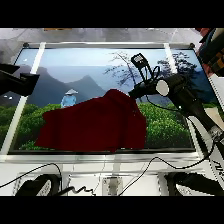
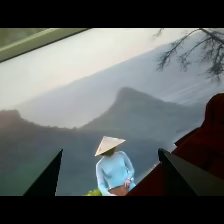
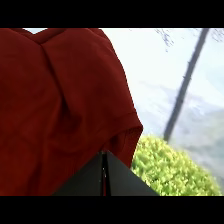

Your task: Fold the clothes and pants, and hang the long-sleeved shirts on hangers.

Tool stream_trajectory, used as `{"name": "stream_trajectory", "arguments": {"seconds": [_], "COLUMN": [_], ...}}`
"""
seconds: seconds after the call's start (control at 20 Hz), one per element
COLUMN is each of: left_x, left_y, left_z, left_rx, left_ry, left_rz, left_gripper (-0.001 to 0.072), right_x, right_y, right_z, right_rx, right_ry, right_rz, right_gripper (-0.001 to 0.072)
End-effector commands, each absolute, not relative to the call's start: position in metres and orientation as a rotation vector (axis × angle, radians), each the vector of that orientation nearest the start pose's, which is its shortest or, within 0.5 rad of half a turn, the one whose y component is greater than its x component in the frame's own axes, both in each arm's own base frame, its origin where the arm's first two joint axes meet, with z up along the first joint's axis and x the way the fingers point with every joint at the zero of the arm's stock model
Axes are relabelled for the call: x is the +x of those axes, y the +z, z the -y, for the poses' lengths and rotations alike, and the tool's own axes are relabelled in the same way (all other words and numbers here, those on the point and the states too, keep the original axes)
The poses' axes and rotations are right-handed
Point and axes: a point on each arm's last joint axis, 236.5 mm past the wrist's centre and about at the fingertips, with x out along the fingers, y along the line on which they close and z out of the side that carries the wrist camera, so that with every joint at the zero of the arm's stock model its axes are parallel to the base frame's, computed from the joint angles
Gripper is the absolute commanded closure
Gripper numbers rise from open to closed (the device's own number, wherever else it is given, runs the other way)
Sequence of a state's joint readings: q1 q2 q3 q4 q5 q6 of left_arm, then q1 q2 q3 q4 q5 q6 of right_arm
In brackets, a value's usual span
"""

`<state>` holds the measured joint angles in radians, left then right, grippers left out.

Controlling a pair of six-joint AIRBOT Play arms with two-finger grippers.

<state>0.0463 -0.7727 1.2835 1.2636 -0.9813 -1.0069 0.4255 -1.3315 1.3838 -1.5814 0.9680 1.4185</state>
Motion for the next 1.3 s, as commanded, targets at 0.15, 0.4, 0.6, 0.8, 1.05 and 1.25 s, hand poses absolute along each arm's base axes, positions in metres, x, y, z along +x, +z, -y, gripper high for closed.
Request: {"name": "stream_trajectory", "arguments": {"seconds": [0.15,0.4,0.6,0.8,1.05,1.25], "left_x": [0.354,0.354,0.354,0.354,0.353,0.352], "left_y": [0.291,0.291,0.291,0.291,0.292,0.290], "left_z": [0.043,0.043,0.043,0.043,0.045,0.048], "left_rx": [0.315,0.315,0.315,0.314,0.305,0.295], "left_ry": [-0.286,-0.286,-0.286,-0.286,-0.294,-0.308], "left_rz": [-0.396,-0.396,-0.396,-0.396,-0.393,-0.401], "left_gripper": [-0.0006,-0.0005,-0.0005,-0.0005,-0.0006,-0.0006], "right_x": [0.432,0.432,0.431,0.430,0.384,0.283], "right_y": [0.095,0.095,0.095,0.095,0.035,-0.027], "right_z": [-0.194,-0.194,-0.196,-0.186,-0.062,-0.074], "right_rx": [-0.344,-0.345,-0.337,-0.356,-0.286,0.144], "right_ry": [0.459,0.460,0.464,0.442,0.235,0.576], "right_rz": [-0.870,-0.870,-0.872,-0.891,-1.297,-1.596], "right_gripper": [0.0701,0.0701,0.0701,0.0701,0.0703,0.0702]}}
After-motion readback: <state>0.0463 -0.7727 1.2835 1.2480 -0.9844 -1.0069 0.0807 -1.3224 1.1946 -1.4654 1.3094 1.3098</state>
